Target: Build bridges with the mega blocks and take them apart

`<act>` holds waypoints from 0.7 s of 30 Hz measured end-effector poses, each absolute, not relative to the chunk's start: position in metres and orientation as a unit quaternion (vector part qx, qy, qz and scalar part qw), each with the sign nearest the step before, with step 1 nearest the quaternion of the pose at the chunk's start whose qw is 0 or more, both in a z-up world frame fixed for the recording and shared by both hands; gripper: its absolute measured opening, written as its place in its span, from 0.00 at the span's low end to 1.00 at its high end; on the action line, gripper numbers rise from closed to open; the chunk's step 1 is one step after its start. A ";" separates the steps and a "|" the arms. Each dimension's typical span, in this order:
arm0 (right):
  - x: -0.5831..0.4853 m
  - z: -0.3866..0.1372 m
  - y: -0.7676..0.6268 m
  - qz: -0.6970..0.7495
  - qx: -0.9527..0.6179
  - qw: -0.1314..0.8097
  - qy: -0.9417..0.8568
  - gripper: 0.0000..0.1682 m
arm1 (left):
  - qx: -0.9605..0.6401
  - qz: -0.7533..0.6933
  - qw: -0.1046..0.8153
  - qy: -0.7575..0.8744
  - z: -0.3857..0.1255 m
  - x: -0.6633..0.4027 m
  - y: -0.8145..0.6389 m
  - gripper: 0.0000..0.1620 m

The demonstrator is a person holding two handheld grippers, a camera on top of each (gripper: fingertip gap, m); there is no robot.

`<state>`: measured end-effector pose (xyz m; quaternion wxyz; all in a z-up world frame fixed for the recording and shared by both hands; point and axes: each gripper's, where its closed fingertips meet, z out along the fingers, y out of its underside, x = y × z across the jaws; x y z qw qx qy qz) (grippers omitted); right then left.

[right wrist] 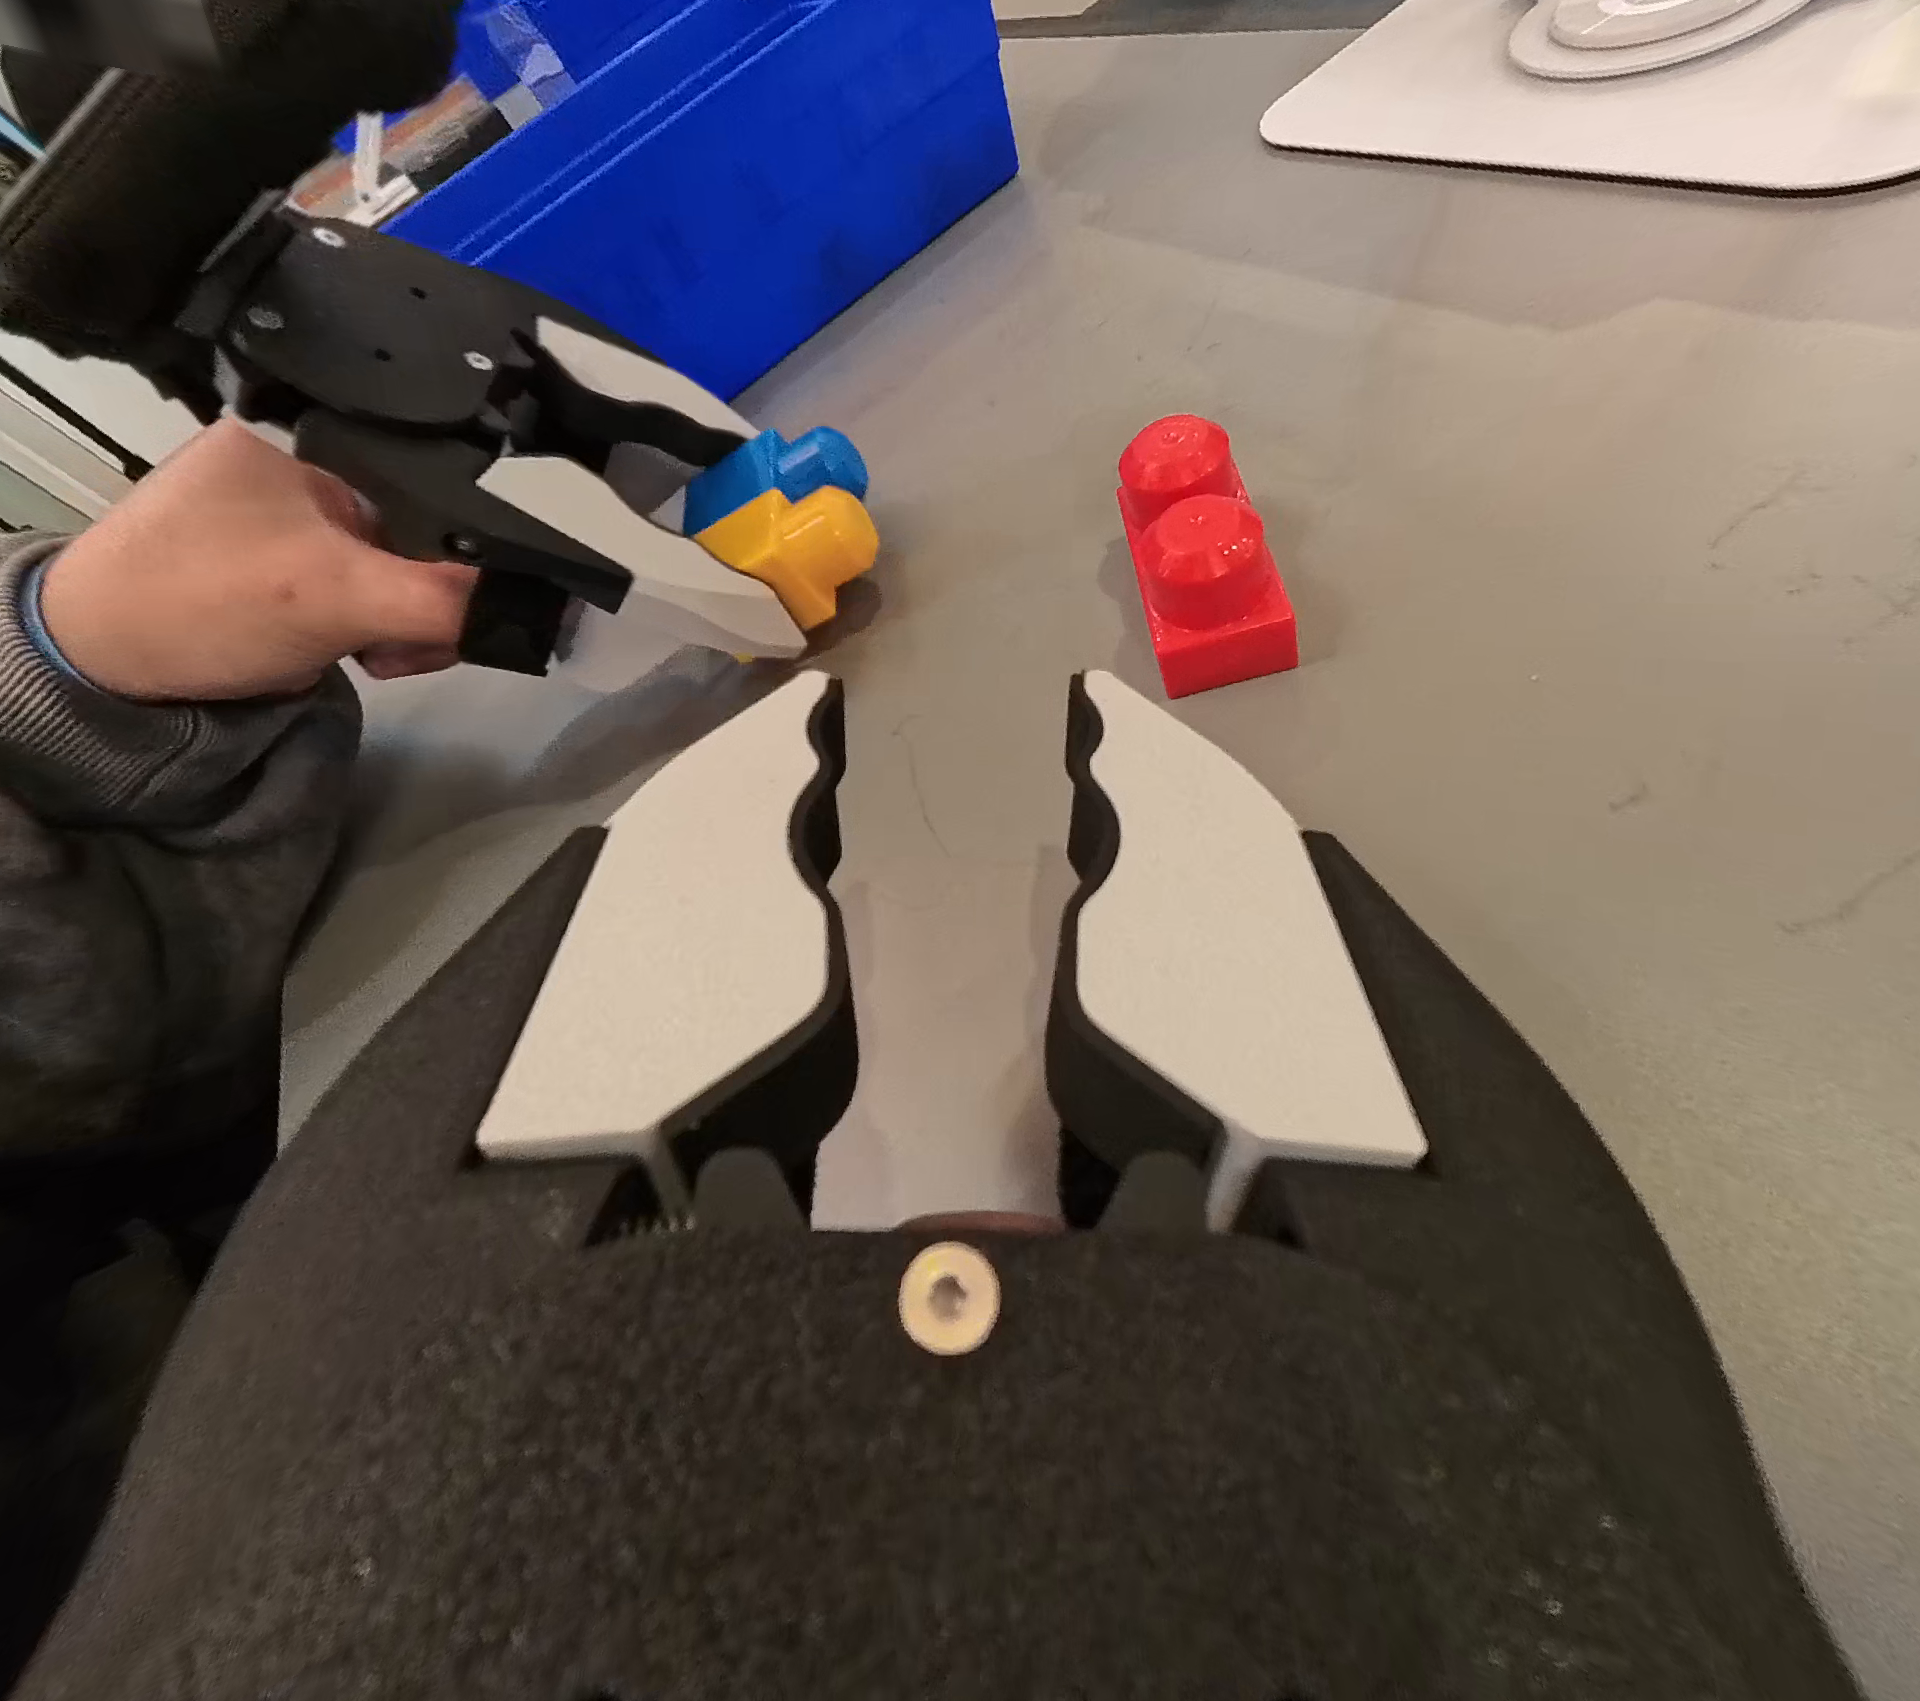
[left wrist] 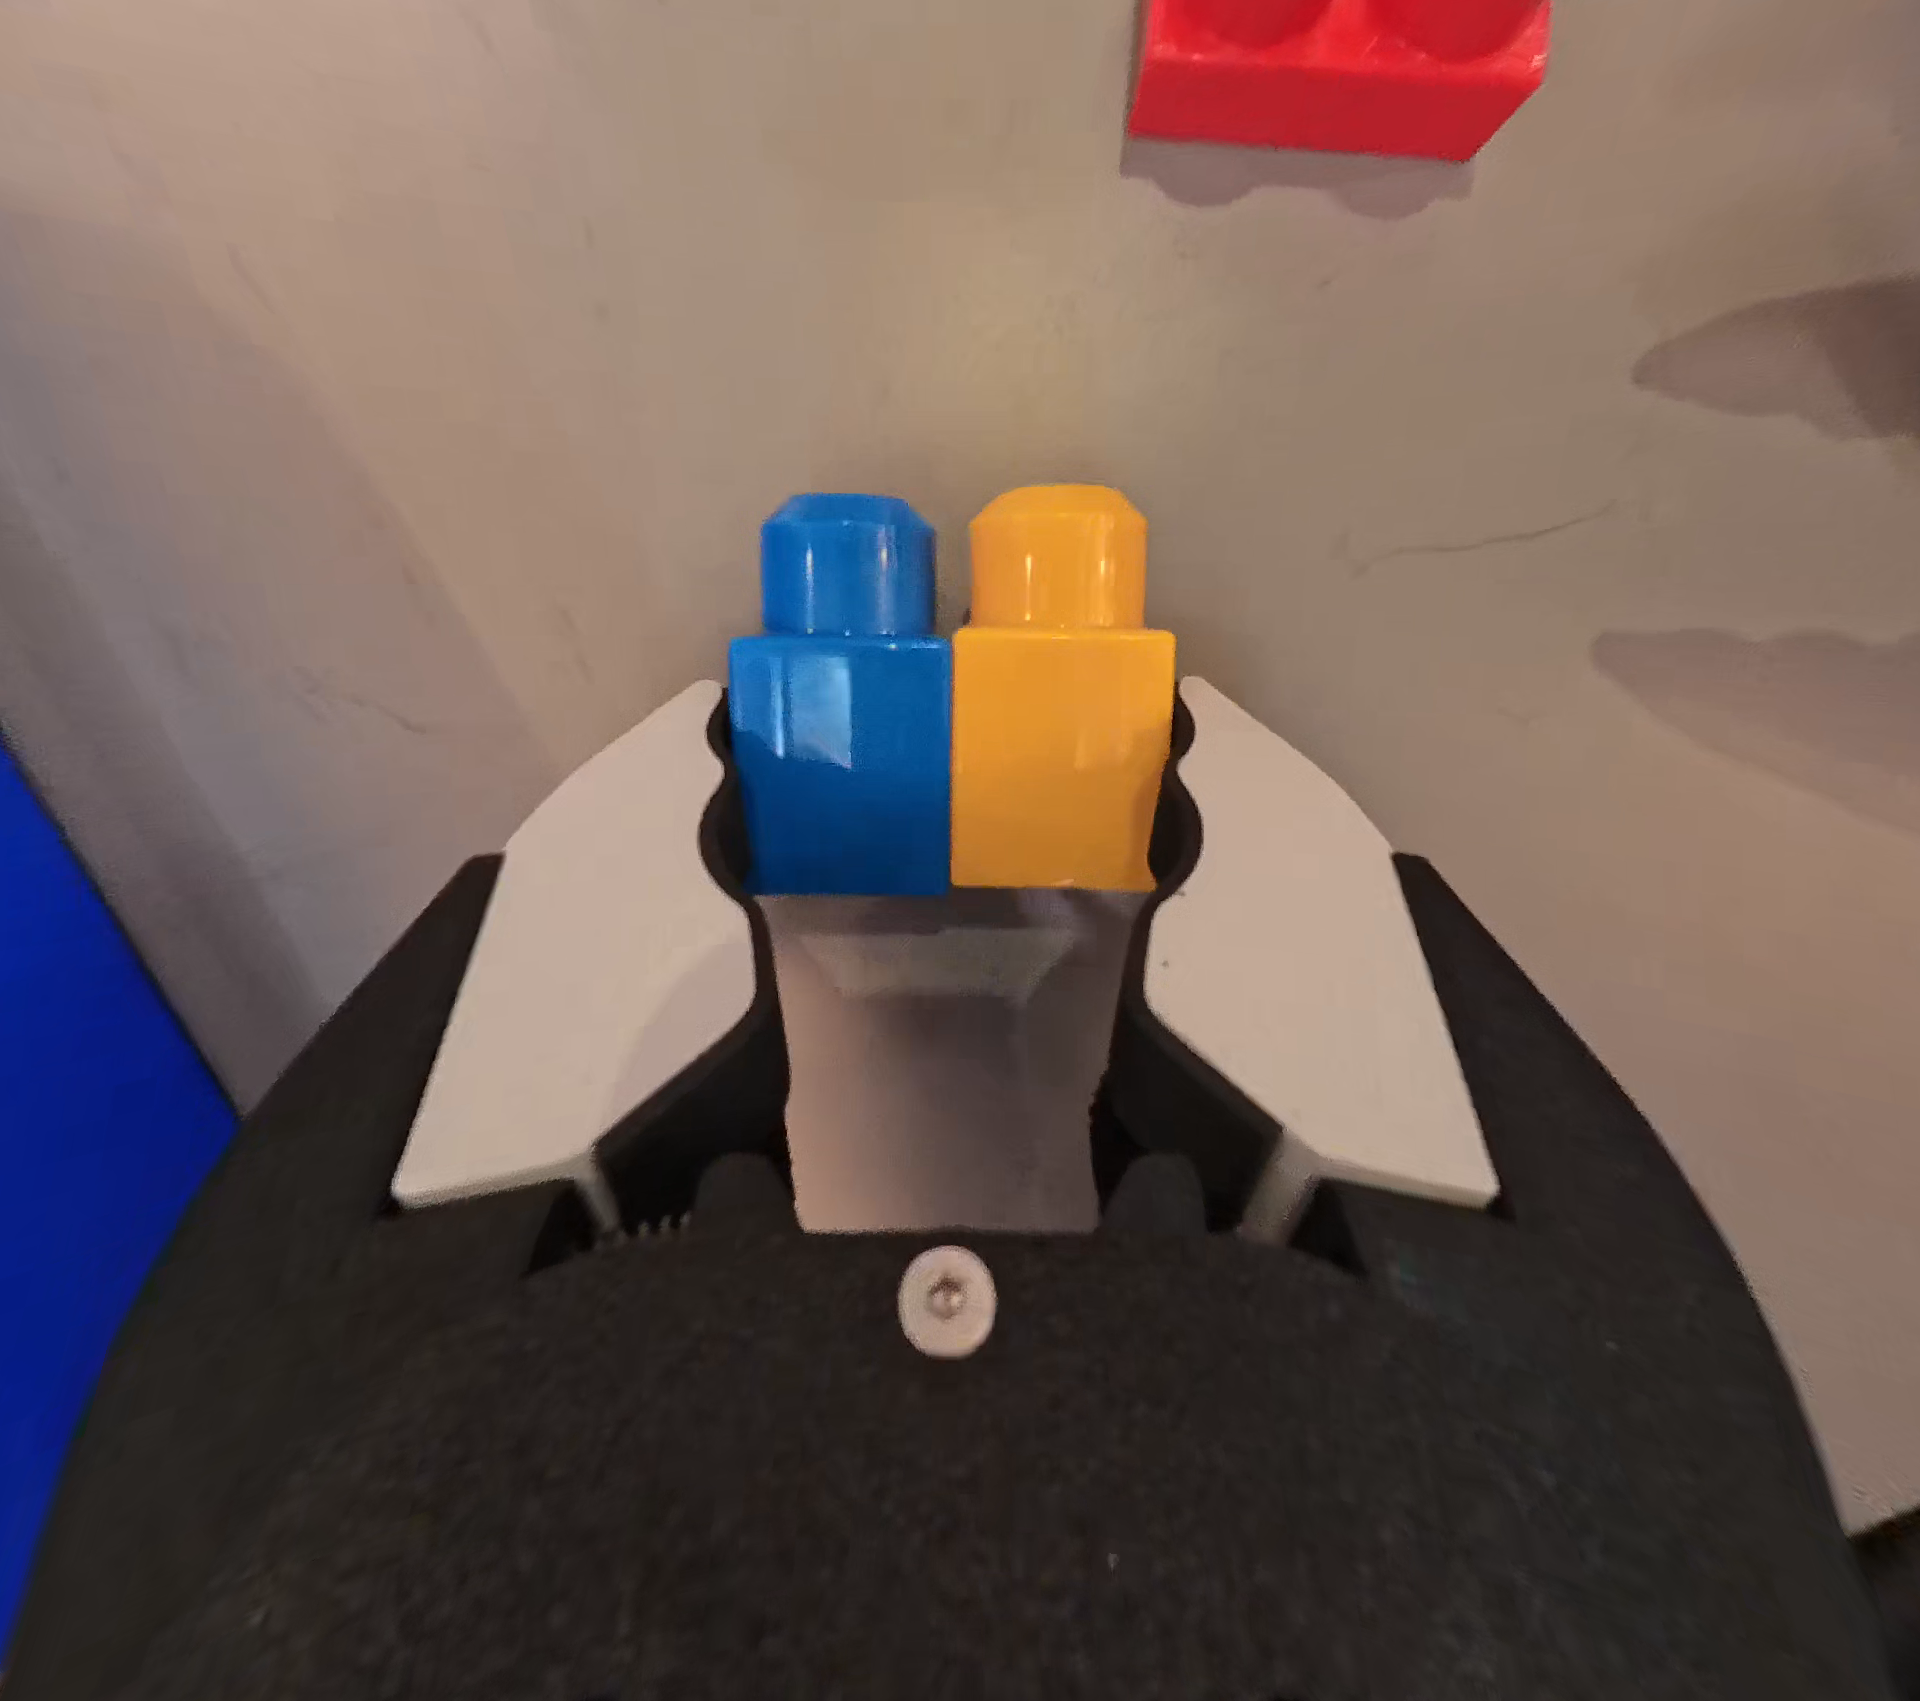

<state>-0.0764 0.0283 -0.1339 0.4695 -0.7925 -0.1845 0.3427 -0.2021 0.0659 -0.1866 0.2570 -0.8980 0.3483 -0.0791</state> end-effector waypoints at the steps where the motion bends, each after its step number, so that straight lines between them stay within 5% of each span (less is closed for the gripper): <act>1: -0.076 -0.134 0.029 0.342 -0.792 0.471 -0.183 0.24 | -0.893 -0.081 0.271 0.350 -0.183 -0.203 0.068 0.46; 10: -0.070 -0.130 0.032 0.332 -0.789 0.486 -0.173 0.25 | -0.751 -0.186 0.495 0.395 -0.119 -0.189 0.072 0.46; 18: -0.053 -0.094 0.052 0.257 -0.808 0.492 -0.199 0.34 | -0.702 -0.223 0.529 0.421 -0.110 -0.185 0.050 0.46; 21: -0.055 -0.096 0.068 0.195 -0.853 0.414 -0.250 0.35 | -0.700 -0.231 0.529 0.420 -0.110 -0.187 0.045 0.46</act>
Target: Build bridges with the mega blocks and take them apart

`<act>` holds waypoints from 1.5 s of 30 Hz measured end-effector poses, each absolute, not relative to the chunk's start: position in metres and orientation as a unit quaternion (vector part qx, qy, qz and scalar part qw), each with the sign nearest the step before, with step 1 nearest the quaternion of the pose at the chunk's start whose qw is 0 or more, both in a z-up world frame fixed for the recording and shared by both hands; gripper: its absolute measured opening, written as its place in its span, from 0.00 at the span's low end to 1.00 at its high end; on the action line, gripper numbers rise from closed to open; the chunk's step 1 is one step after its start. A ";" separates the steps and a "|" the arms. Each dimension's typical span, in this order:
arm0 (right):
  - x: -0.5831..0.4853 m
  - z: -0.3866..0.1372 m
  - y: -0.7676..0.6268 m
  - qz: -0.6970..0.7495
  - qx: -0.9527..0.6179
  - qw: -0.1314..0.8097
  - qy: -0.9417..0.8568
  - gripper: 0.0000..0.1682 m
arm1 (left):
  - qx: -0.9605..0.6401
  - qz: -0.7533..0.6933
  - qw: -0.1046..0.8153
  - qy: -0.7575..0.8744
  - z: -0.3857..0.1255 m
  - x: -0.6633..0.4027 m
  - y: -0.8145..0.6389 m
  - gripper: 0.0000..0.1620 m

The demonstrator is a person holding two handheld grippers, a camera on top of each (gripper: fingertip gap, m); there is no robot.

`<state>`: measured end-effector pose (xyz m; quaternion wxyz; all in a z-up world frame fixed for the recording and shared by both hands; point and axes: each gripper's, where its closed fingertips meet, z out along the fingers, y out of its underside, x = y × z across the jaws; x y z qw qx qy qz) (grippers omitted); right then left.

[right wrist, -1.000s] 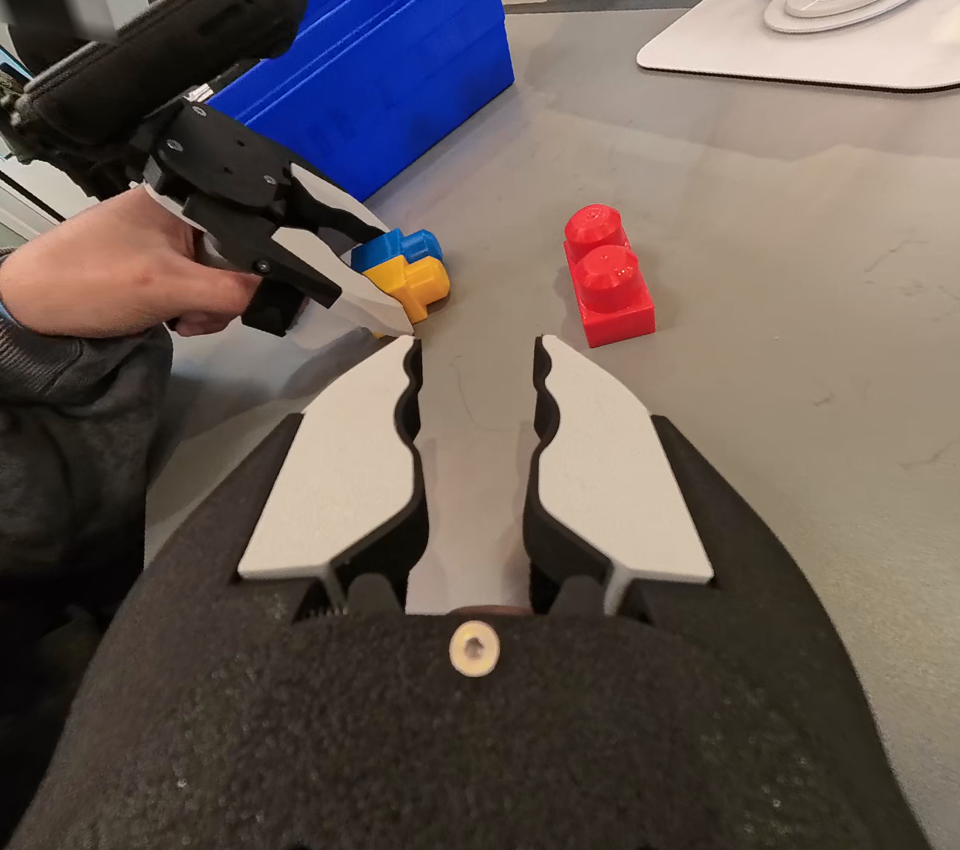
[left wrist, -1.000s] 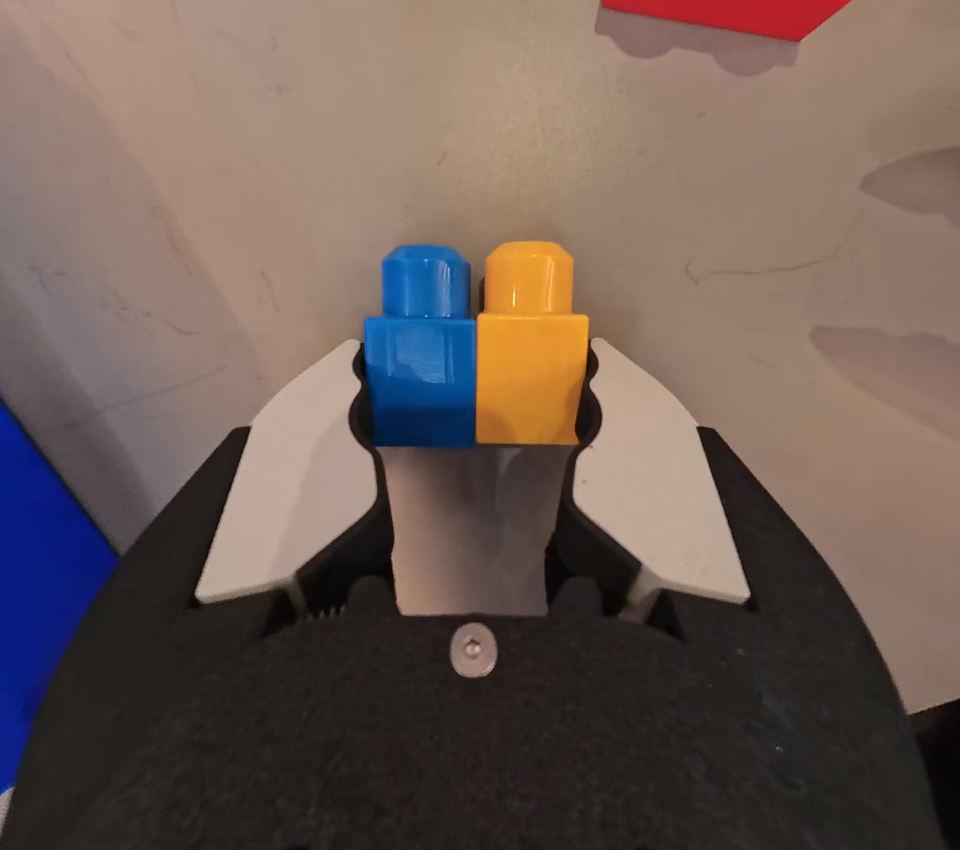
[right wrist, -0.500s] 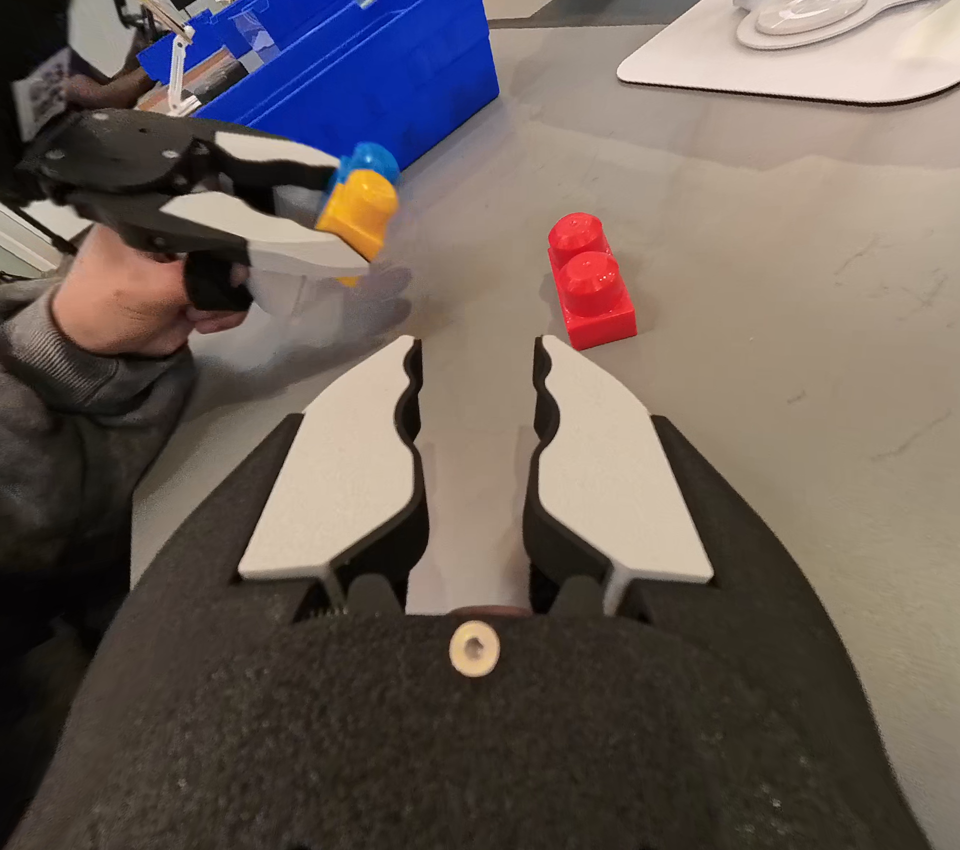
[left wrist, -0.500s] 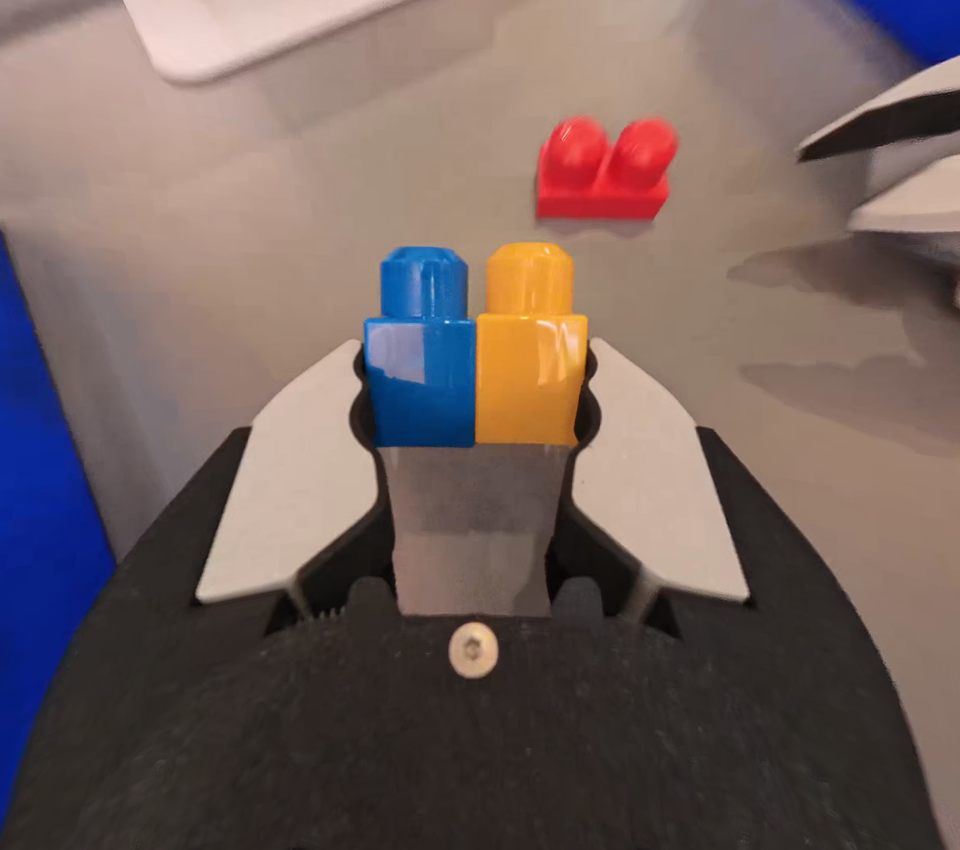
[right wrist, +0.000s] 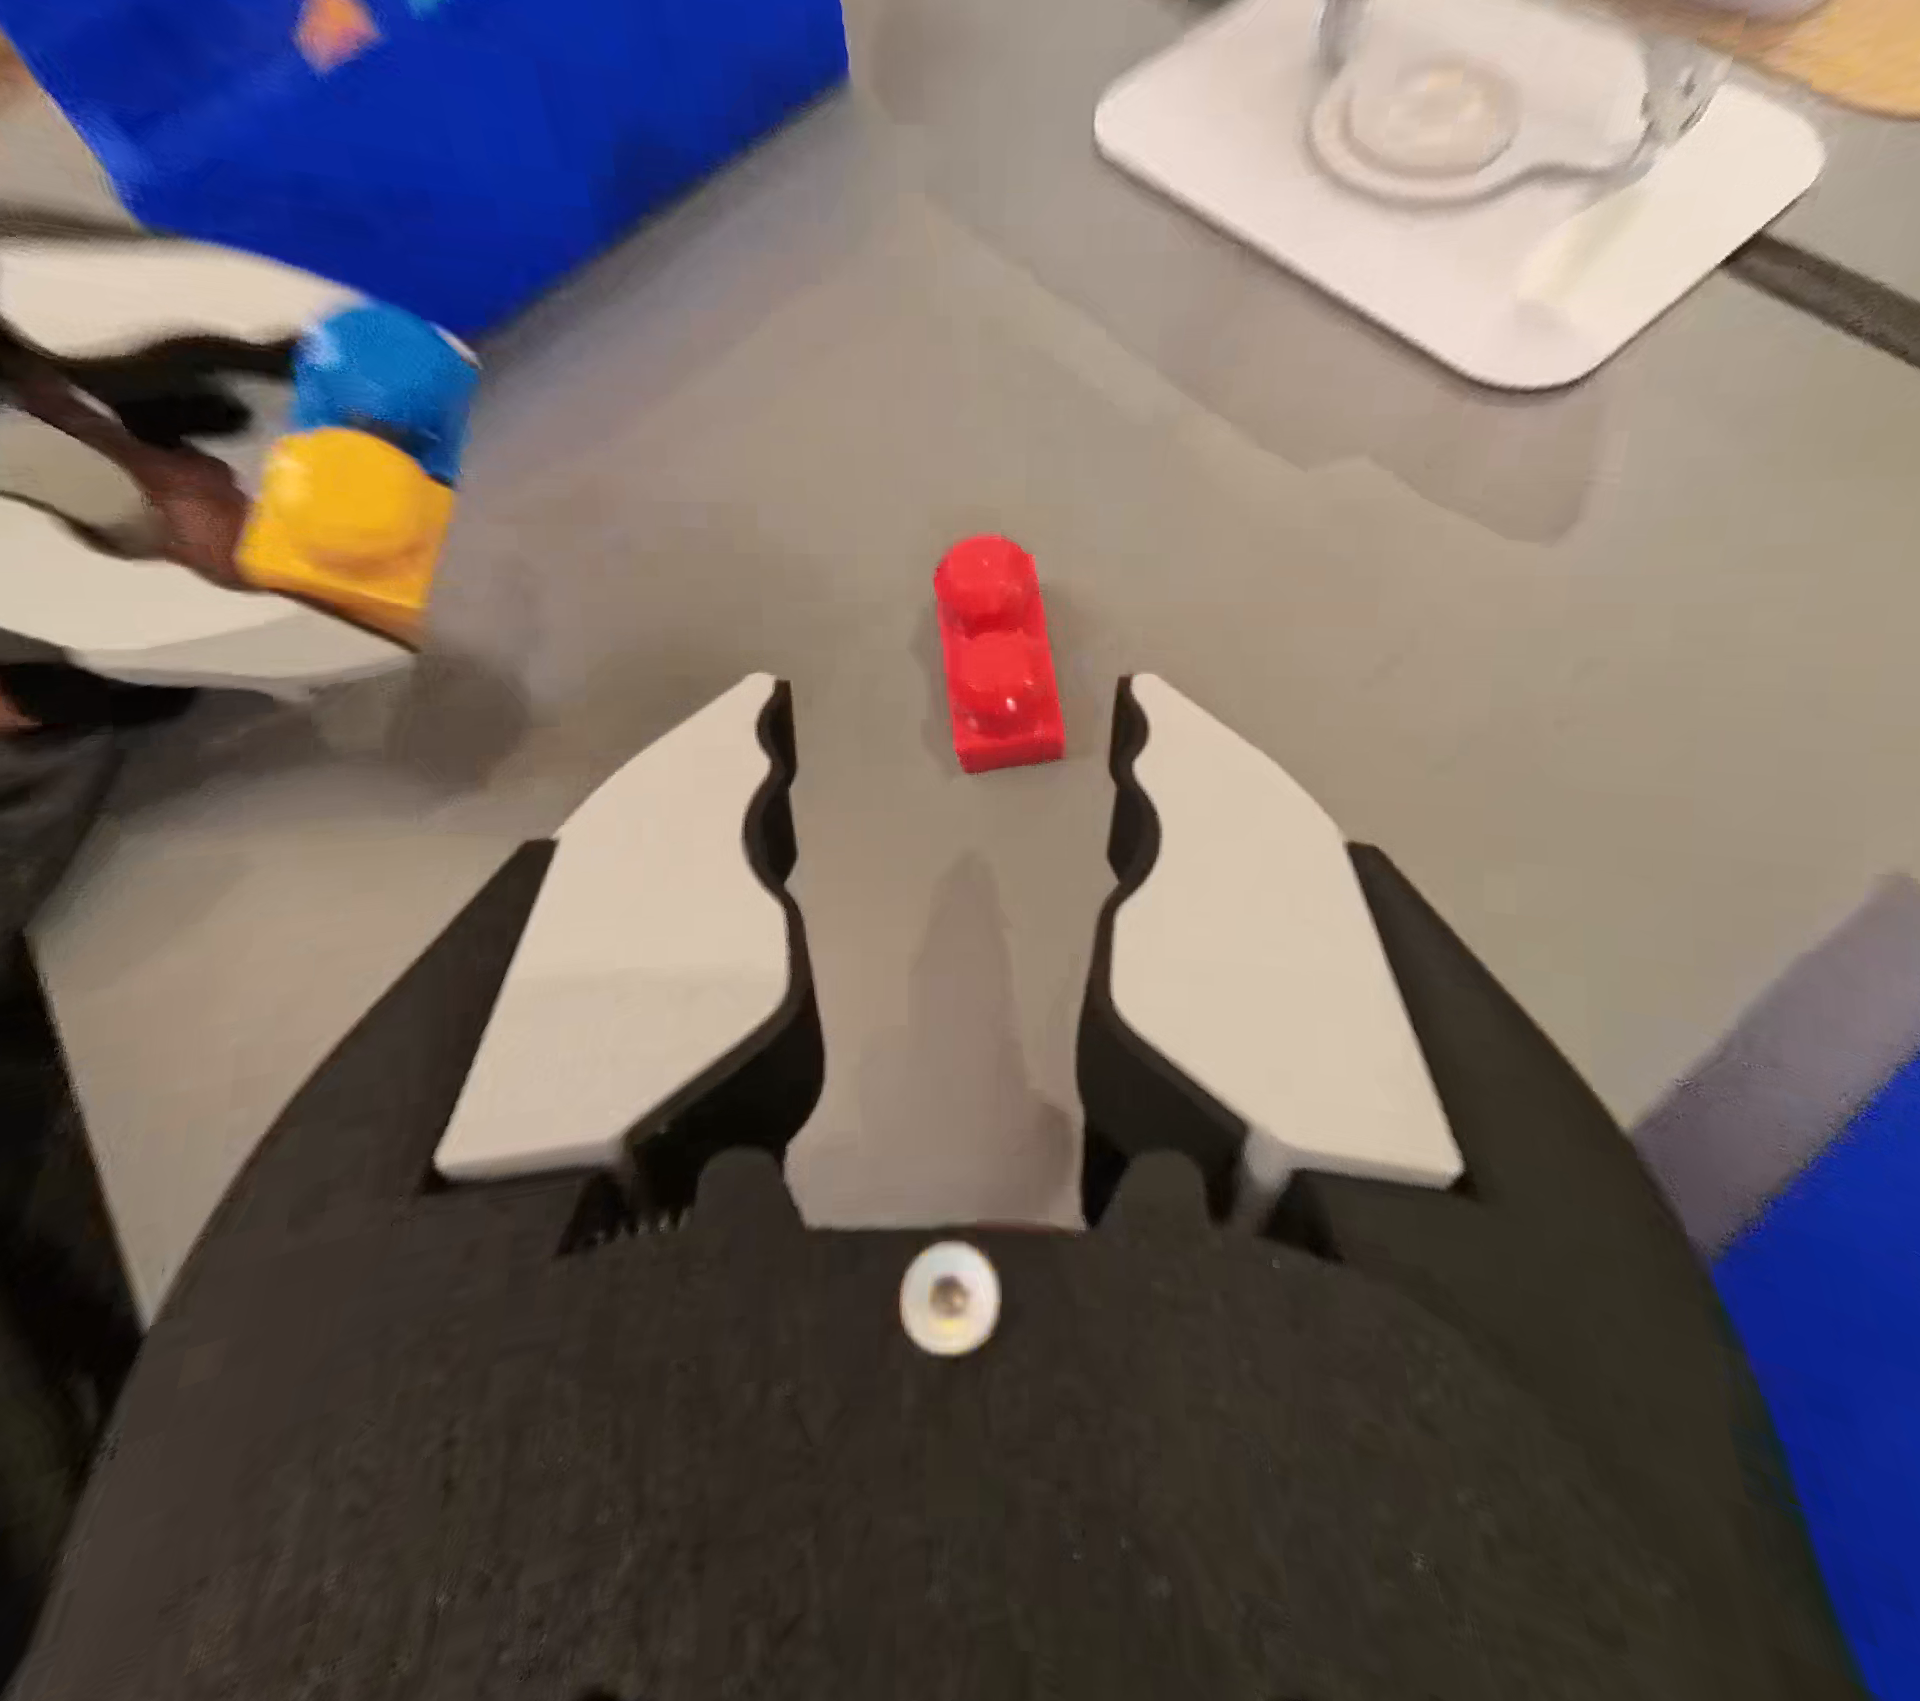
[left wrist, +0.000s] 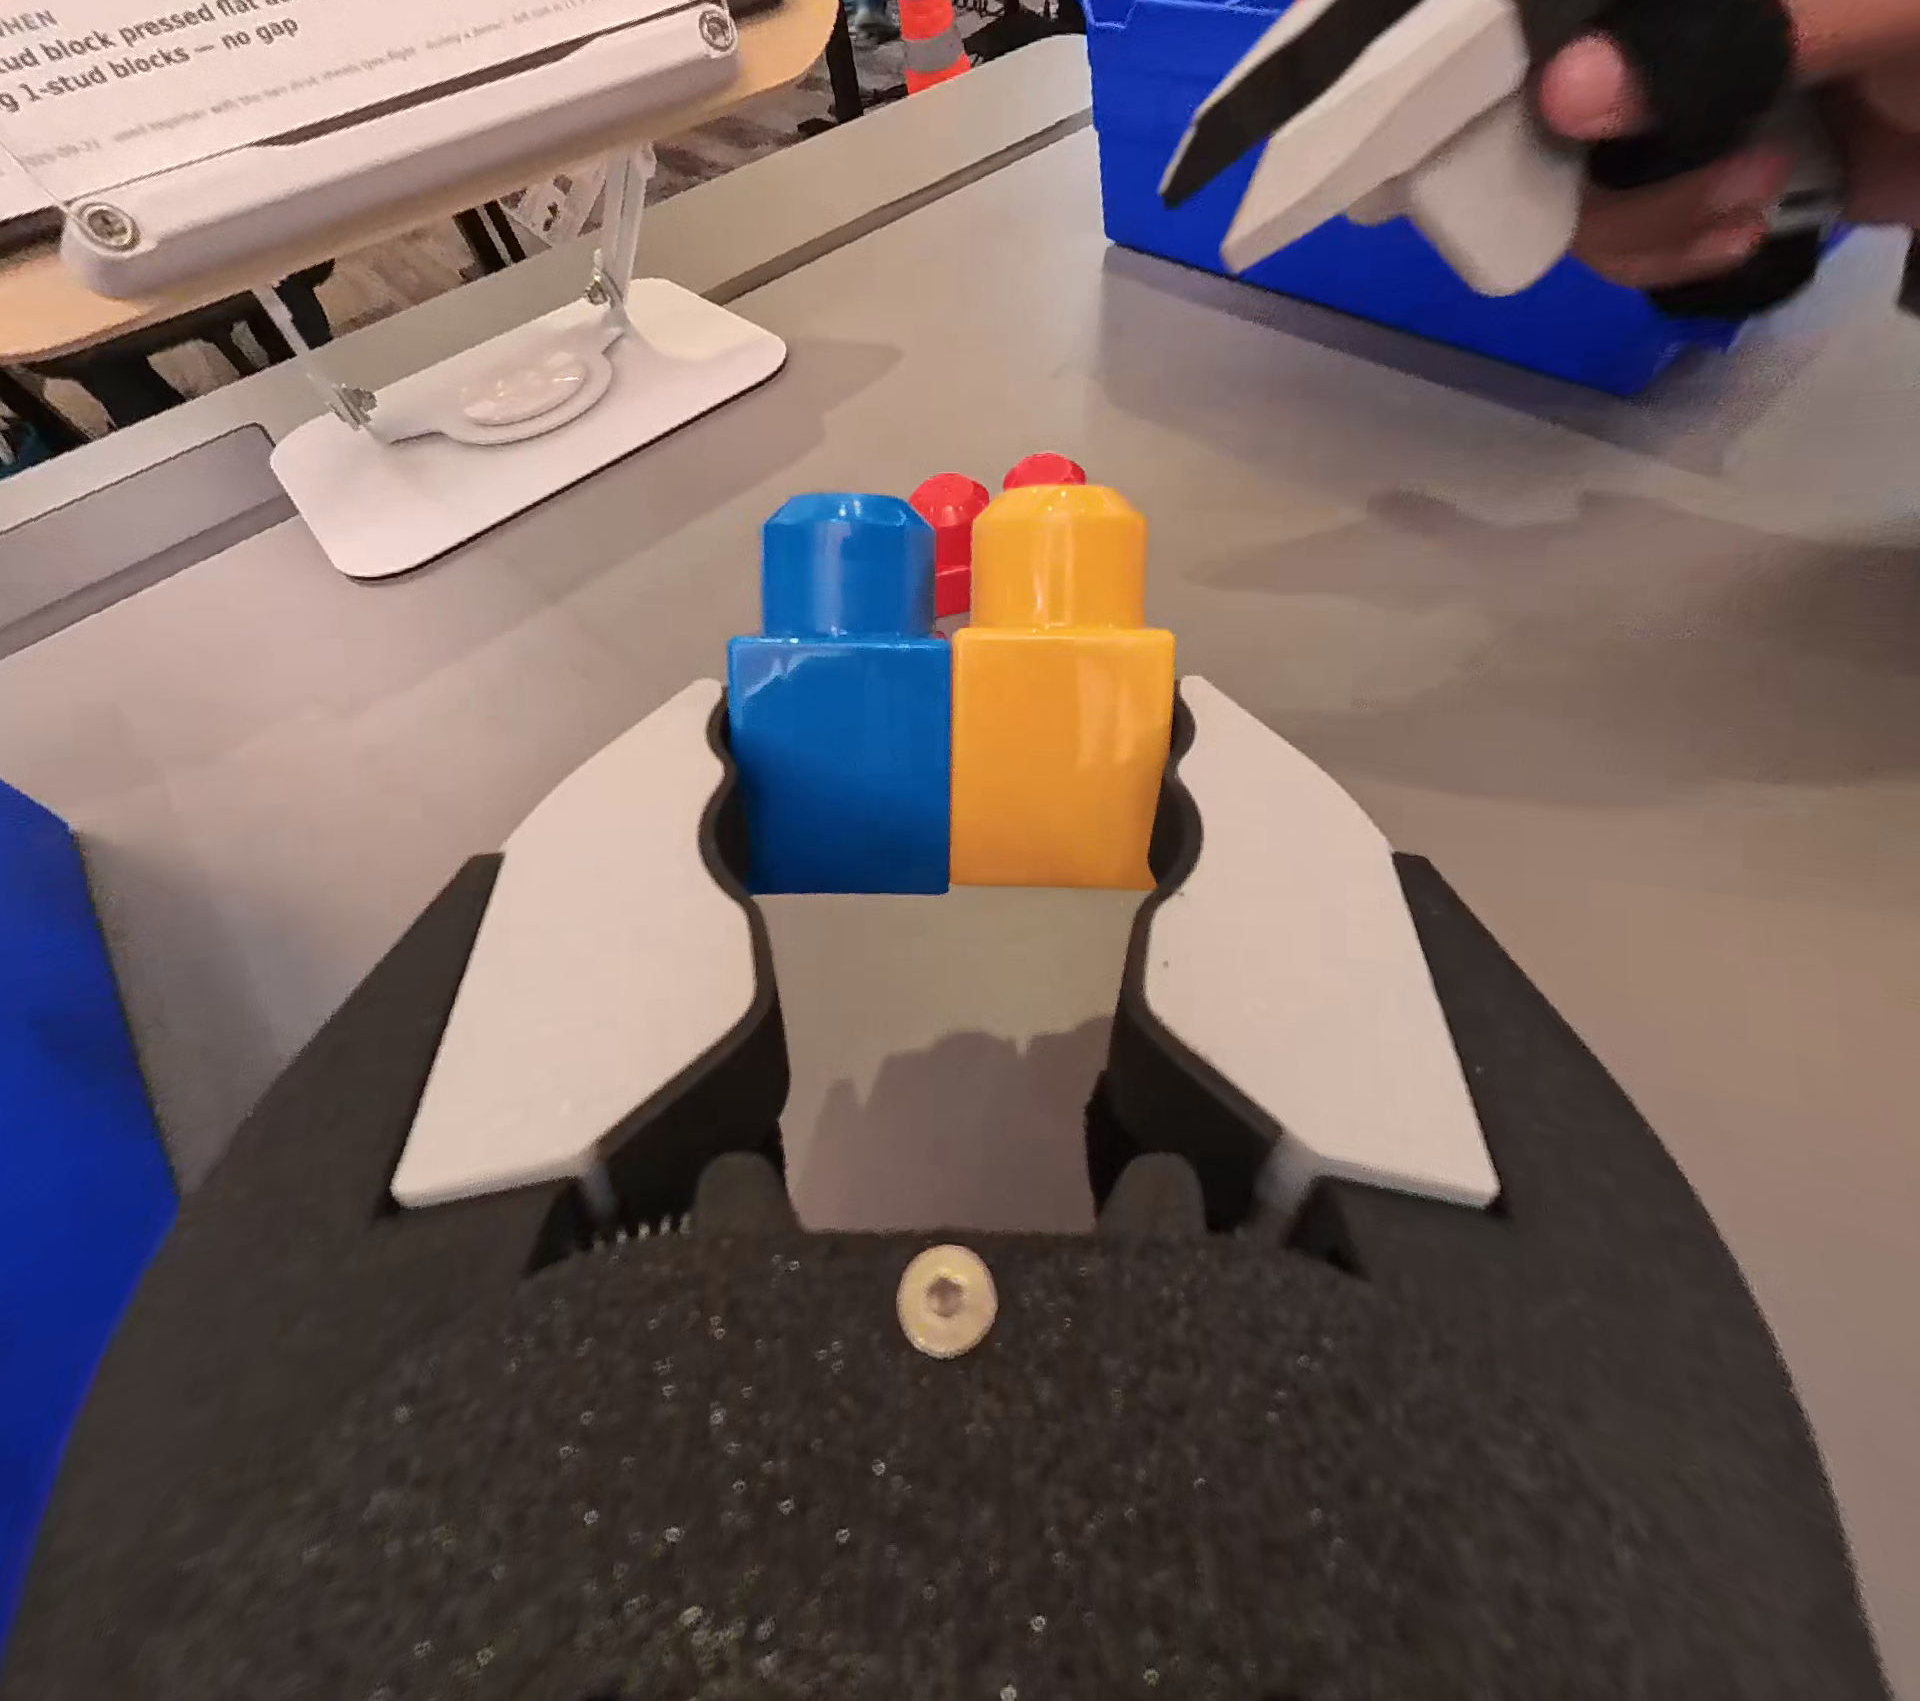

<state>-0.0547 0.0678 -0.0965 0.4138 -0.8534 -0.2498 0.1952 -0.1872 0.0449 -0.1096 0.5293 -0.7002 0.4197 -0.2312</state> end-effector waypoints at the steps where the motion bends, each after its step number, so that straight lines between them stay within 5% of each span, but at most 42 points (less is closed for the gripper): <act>1: -0.058 -0.106 0.074 0.170 -0.866 0.380 -0.277 0.34 | -0.702 -0.230 0.528 0.419 -0.111 -0.189 0.045 0.46; 7: -0.076 -0.161 0.098 0.067 -0.892 0.224 -0.387 0.29 | -0.725 -0.264 0.501 0.392 -0.119 -0.201 0.050 0.46; 16: -0.087 -0.193 0.113 0.009 -0.899 0.156 -0.410 0.20 | -0.721 -0.260 0.516 0.383 -0.116 -0.216 0.054 0.46; 29: -0.108 0.004 0.092 0.329 -0.846 0.284 -0.309 0.21 | -0.607 -0.160 0.643 0.440 -0.063 -0.165 0.075 0.46; 45: -0.111 -0.006 0.100 0.280 -0.864 0.229 -0.349 0.21 | -0.603 -0.169 0.672 0.395 -0.037 -0.117 0.104 0.46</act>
